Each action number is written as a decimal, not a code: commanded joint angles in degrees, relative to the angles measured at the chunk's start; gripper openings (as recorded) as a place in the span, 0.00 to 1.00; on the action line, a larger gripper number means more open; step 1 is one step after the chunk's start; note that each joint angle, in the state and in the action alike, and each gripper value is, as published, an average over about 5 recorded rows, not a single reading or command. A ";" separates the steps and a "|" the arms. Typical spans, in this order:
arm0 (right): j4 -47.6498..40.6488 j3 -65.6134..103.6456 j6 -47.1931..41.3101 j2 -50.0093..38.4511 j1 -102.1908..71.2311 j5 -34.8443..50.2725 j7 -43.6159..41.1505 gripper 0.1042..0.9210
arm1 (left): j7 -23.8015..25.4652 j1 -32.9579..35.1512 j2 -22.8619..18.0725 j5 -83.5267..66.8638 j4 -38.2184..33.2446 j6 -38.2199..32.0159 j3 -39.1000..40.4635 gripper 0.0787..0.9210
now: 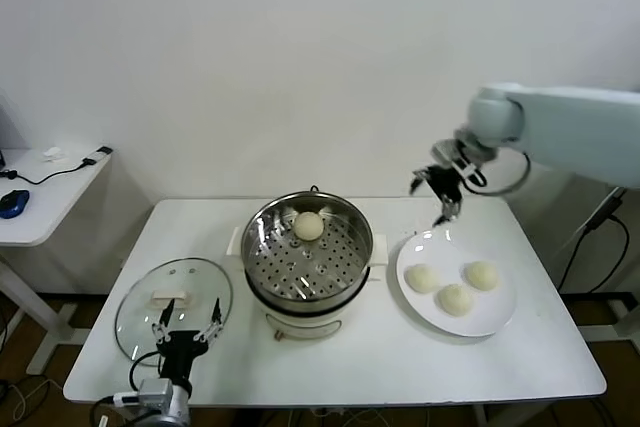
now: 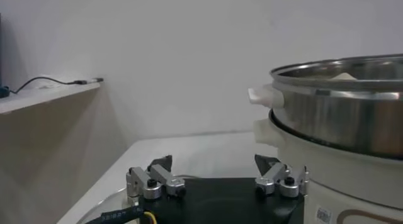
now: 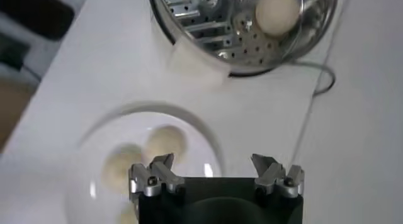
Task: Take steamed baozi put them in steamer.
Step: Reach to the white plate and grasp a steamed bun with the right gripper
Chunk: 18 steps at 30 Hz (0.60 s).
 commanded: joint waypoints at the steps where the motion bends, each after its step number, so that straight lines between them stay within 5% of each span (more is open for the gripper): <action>1: 0.16 5.18 -15.52 -5.36 -13.47 2.89 3.33 0.88 | -0.02 0.24 -0.17 0.11 0.01 0.17 -0.20 0.88; 18: -15.97 19.33 -14.66 4.11 -31.08 -5.95 4.02 0.88 | -0.24 0.91 -0.25 0.32 0.90 -0.20 -0.34 0.88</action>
